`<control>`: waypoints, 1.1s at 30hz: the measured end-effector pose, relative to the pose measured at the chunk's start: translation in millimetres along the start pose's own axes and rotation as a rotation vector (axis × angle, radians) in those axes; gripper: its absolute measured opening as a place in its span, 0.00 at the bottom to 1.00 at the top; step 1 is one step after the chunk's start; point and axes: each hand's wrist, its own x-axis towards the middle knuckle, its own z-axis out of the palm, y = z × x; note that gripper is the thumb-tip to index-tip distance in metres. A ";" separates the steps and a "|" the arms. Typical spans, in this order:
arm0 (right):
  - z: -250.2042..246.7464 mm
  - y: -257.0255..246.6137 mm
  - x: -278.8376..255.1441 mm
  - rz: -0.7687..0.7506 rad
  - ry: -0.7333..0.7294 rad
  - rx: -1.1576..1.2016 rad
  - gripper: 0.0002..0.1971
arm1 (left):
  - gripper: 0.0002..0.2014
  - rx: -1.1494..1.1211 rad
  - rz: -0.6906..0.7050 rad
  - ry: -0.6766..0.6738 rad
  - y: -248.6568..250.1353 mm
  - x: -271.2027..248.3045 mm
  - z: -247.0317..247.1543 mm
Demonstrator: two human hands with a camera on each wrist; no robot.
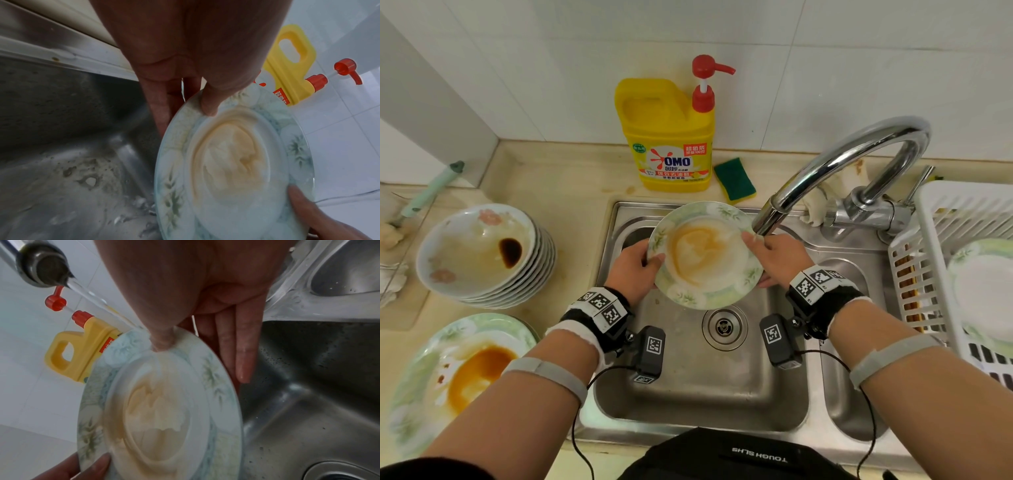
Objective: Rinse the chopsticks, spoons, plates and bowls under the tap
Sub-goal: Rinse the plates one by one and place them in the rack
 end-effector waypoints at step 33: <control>2.1 6.5 -2.6 -0.096 -0.029 0.027 0.18 | 0.07 0.208 0.079 0.095 14.0 4.9 -0.7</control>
